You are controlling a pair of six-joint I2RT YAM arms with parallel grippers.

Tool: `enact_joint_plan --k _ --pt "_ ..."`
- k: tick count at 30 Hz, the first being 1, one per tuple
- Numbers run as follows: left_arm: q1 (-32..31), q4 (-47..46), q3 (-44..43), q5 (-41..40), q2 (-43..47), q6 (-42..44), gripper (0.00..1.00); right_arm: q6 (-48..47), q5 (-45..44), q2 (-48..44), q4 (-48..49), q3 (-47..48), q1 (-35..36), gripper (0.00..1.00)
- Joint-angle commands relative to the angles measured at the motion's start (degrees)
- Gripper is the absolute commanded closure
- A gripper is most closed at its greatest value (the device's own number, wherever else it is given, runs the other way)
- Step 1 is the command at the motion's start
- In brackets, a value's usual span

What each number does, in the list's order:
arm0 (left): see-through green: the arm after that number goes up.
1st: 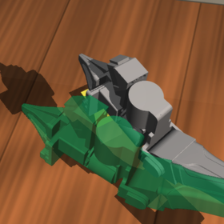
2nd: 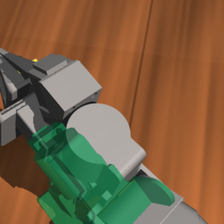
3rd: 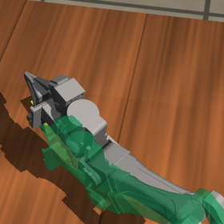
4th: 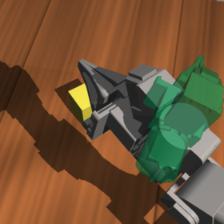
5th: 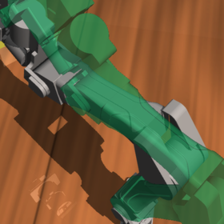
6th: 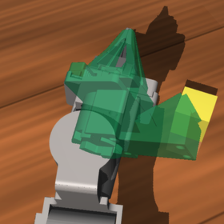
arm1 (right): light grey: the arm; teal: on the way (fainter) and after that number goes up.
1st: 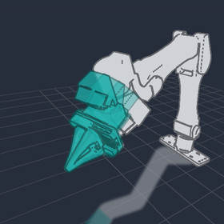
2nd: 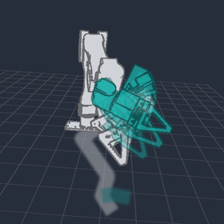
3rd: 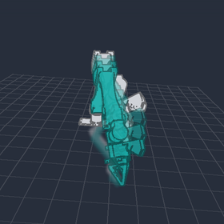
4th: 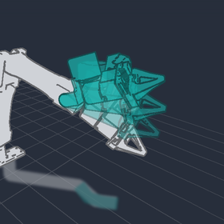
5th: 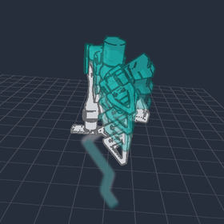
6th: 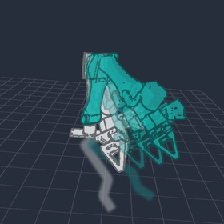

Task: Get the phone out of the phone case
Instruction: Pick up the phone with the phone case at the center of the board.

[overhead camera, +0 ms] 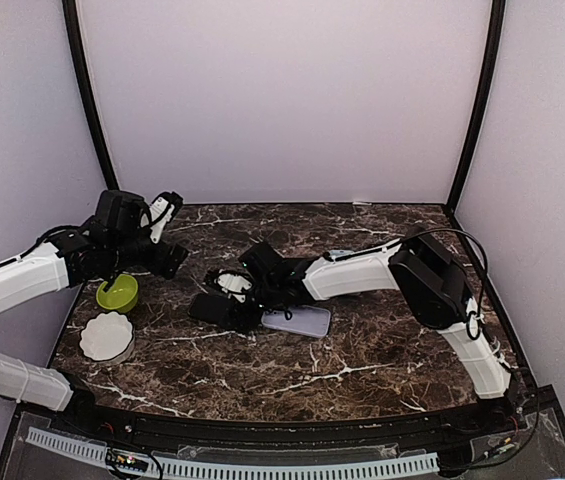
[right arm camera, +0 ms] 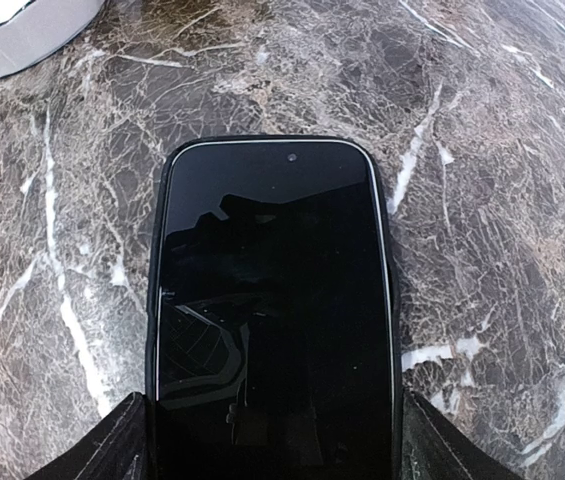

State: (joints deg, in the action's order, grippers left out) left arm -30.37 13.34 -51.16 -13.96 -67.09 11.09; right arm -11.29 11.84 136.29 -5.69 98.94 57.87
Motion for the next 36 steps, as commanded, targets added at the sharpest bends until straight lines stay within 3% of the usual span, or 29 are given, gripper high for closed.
enact_joint_plan --k 1,8,22,25,28,33,36 --pt "0.4 -0.8 1.1 0.3 1.6 -0.6 0.06 0.0 2.2 0.3 -3.5 -3.3 0.1 0.39" --pt "0.4 -0.7 0.9 0.2 1.6 -0.6 0.06 0.6 2.2 -6.6 2.5 -7.9 0.1 0.48" --pt "2.0 -0.4 -0.1 3.7 2.4 -3.1 0.06 -4.5 -4.1 -23.7 17.4 -21.9 0.2 0.51" --pt "3.6 -0.3 -0.4 11.5 3.2 -4.3 0.06 -7.0 -5.8 -26.5 18.7 -24.8 0.5 0.51" --pt "5.1 -0.6 -1.3 24.4 3.4 -6.7 0.07 -10.0 -7.9 -29.8 20.6 -28.6 0.7 0.51" --pt "8.8 1.0 -4.9 35.8 -0.4 -11.6 0.15 -16.2 -11.4 -34.7 23.6 -34.7 0.9 0.52" --pt "11.2 0.0 -6.1 48.7 -2.5 -15.4 0.17 -19.6 -13.0 -37.1 25.3 -37.5 1.2 0.52"
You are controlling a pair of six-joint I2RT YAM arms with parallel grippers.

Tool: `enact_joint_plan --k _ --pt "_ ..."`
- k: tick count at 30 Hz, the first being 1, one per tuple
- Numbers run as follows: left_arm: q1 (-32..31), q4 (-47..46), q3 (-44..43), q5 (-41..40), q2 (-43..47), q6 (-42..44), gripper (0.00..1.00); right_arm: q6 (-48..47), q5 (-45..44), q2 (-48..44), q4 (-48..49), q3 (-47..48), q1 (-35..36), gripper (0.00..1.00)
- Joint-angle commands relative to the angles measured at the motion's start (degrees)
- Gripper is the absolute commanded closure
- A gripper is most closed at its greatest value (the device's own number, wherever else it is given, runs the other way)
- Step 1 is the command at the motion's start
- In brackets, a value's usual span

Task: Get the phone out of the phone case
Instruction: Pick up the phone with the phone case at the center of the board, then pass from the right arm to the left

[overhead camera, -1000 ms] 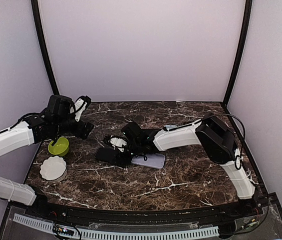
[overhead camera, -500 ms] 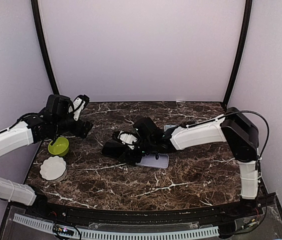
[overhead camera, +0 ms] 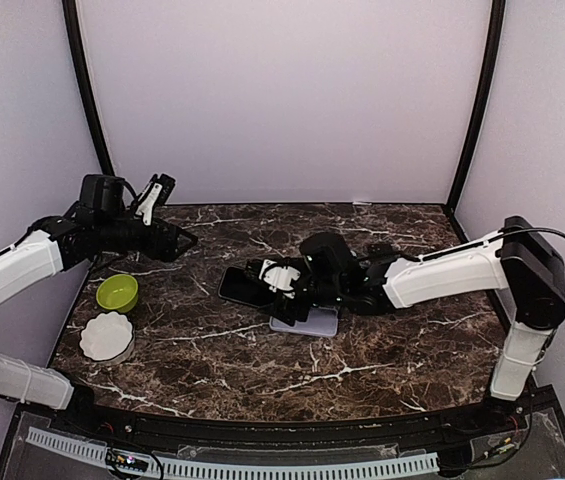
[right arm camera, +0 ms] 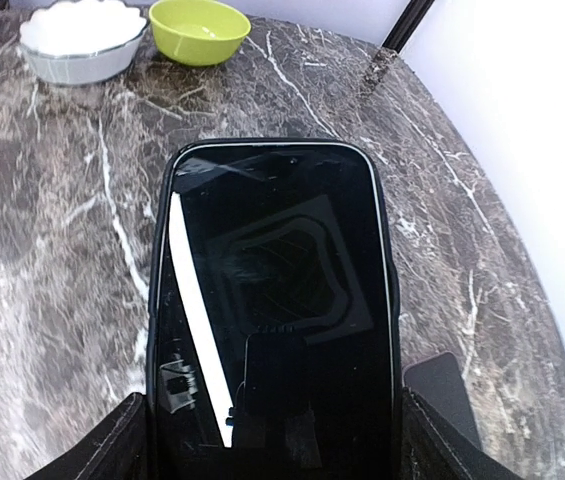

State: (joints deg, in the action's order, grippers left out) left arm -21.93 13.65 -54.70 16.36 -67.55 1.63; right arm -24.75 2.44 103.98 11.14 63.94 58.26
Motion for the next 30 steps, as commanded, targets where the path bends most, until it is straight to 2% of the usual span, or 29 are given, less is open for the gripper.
enact_joint_plan --k 1,4,13,21,28,30 --pt "3.5 -1.6 -2.5 21.3 -2.8 -7.4 0.18 -7.1 -3.9 -5.7 9.4 -3.7 0.9 0.52" --pt "4.0 -2.9 -3.1 32.8 -4.7 -9.3 0.19 -10.0 -3.4 -8.8 13.0 -7.2 1.4 0.52" --pt "3.9 -3.5 -2.9 43.7 -10.0 -12.0 0.25 -13.6 -0.9 -13.5 14.4 -9.1 3.3 0.51" --pt "2.3 -5.1 -2.1 47.6 -11.5 -13.8 0.32 -15.0 -1.0 -13.6 13.9 -7.8 5.1 0.51" --pt "-0.2 -0.2 -3.5 42.9 -13.0 -10.6 0.36 -16.0 -2.2 -13.3 13.6 -6.9 5.8 0.5" --pt "-0.4 0.1 -3.7 43.0 -13.4 -10.5 0.42 -16.2 -2.2 -13.2 13.5 -6.7 5.9 0.5"
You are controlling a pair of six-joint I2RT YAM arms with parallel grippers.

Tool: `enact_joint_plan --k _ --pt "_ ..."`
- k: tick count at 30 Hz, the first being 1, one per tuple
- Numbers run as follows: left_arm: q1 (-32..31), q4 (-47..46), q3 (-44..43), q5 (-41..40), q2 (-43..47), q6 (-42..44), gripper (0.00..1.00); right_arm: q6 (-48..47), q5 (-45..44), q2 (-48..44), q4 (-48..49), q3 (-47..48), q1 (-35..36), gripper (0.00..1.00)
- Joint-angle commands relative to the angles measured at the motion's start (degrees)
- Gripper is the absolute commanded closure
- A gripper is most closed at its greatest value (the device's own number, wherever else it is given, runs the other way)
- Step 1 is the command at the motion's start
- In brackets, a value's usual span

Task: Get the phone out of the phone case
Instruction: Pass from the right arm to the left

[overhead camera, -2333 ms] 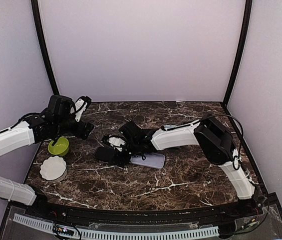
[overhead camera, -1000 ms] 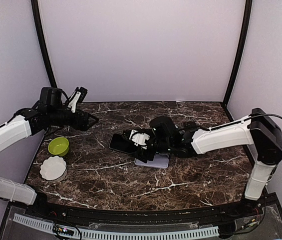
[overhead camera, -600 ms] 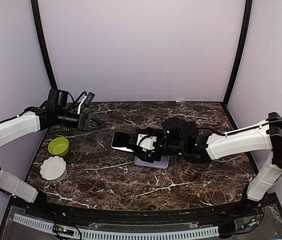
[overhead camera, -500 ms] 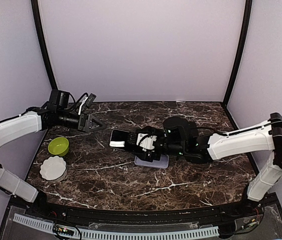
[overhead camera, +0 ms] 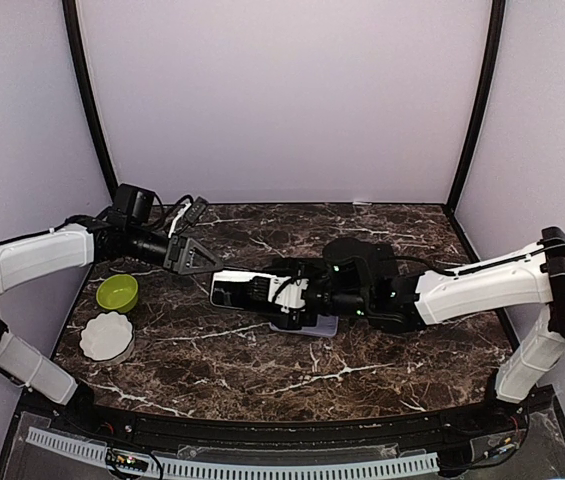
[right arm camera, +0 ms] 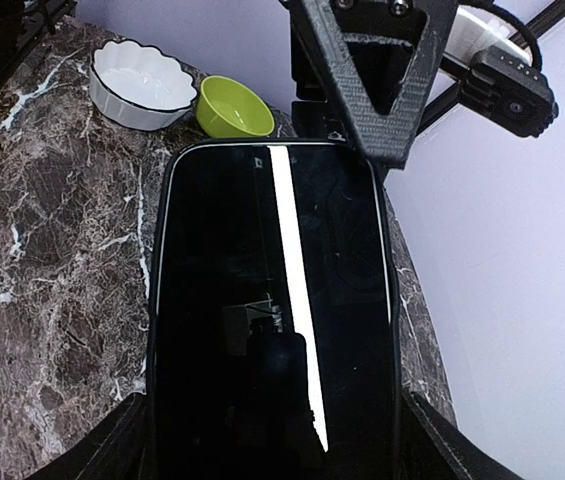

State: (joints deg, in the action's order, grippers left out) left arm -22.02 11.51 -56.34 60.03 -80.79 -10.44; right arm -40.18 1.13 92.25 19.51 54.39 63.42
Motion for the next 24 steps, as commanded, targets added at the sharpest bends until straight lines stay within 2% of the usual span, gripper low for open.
enact_joint_plan --k 1,4,9,13,15,18,20,24 --pt "-0.6 2.4 -2.1 -0.7 -0.2 1.7 0.46 -0.8 -0.9 -1.4 5.1 2.9 0.8 0.5" --pt "-0.8 3.5 -2.5 -1.2 -0.9 2.3 0.54 -1.1 -2.8 -1.3 4.9 3.3 1.0 0.5" --pt "-1.3 4.8 -3.4 -2.0 -1.7 3.0 0.78 -1.4 -4.9 -0.8 4.3 4.7 1.4 0.5" --pt "-1.4 4.5 -3.7 -2.0 -2.0 2.6 0.9 -1.8 -6.3 -0.5 4.5 5.2 1.9 0.5" --pt "-1.4 4.3 -3.8 -1.8 -2.4 2.4 0.9 -1.8 -6.8 -0.3 4.4 5.4 2.1 0.5" --pt "-1.4 4.4 -4.0 -1.2 -2.9 2.2 0.79 -2.1 -8.0 0.1 4.0 5.9 2.4 0.5" --pt "-1.5 4.5 -4.0 -0.6 -3.0 2.2 0.75 -2.3 -8.5 0.4 3.7 6.3 2.4 0.51" --pt "-1.6 4.5 -3.9 -0.2 -3.0 2.3 0.74 -2.3 -9.1 0.8 3.6 6.5 2.6 0.51"
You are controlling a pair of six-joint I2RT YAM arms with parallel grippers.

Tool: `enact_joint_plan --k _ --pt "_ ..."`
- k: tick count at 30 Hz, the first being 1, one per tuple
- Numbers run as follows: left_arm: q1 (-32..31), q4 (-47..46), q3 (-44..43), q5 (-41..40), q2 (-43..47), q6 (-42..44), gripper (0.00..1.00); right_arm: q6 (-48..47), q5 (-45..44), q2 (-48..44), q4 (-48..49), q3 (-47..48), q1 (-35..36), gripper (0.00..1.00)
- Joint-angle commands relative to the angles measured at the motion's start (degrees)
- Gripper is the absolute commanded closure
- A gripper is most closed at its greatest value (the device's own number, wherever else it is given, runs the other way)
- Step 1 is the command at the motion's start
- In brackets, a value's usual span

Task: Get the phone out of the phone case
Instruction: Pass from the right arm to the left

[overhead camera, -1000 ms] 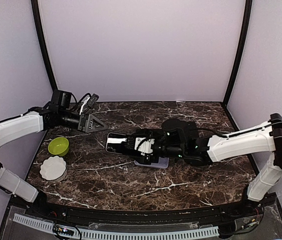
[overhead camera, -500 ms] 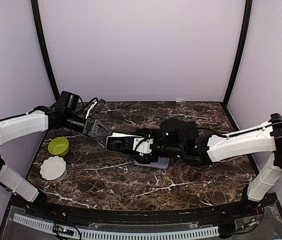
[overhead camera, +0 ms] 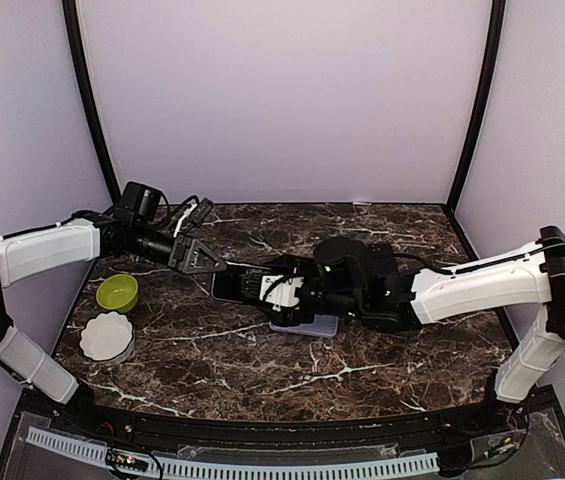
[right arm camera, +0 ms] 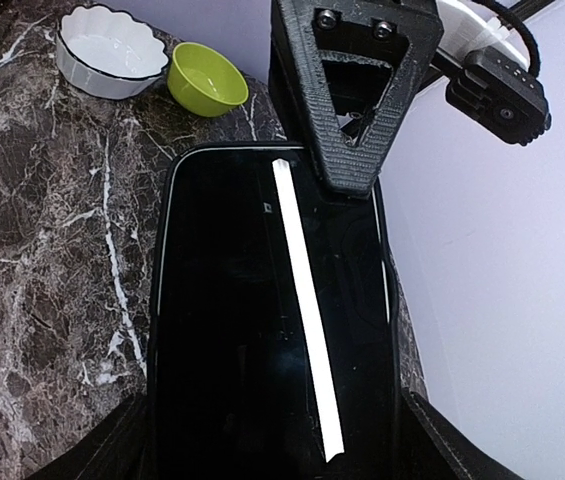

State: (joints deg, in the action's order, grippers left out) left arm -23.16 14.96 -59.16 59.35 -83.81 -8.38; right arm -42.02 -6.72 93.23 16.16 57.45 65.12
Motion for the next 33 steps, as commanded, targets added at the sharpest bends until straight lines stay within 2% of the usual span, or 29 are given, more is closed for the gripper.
enact_joint_plan --k 1,5,7,8,9,11,12,16,21,27,33 --pt "-0.5 1.1 -1.1 0.7 -0.1 0.3 0.74 -0.4 -1.3 -0.1 7.0 3.5 0.9 0.51" --pt "-0.8 1.1 -1.1 1.2 -0.4 0.3 0.83 -0.2 -1.8 0.3 7.4 4.0 1.1 0.51" --pt "-0.9 0.9 -1.3 1.7 -0.3 0.4 0.9 0.2 -2.3 0.6 7.8 4.2 1.1 0.51" --pt "-0.9 0.7 -1.2 1.8 -0.2 0.3 0.96 0.7 -2.7 0.7 8.0 4.4 1.1 0.48" --pt "-0.9 0.2 -1.2 1.6 0.0 0.0 0.98 1.4 -3.2 0.8 7.8 4.7 1.1 0.37" --pt "-0.9 -0.5 -1.4 0.6 0.8 -0.4 1.0 3.2 -6.1 1.3 7.4 5.1 1.1 0.07" --pt "-0.9 -0.6 -1.8 0.2 1.6 -0.5 1.0 4.5 -7.8 0.9 7.5 4.8 1.0 0.02" --pt "-0.7 -0.5 -3.0 -3.3 4.6 1.8 1.0 11.6 -4.2 -5.3 2.4 2.6 -1.8 0.01" --pt "-0.2 -4.9 -2.3 -3.9 8.5 2.5 1.0 25.4 8.8 -14.5 -5.4 -0.8 -9.7 0.01" --pt "0.1 -11.8 -1.1 -1.9 14.9 2.9 1.0 36.9 23.4 -23.2 -2.5 -7.9 -15.8 0.01" --pt "0.4 -21.8 -0.4 5.3 15.8 -0.9 1.0 41.9 39.3 -26.5 1.6 -10.3 -18.0 0.02"
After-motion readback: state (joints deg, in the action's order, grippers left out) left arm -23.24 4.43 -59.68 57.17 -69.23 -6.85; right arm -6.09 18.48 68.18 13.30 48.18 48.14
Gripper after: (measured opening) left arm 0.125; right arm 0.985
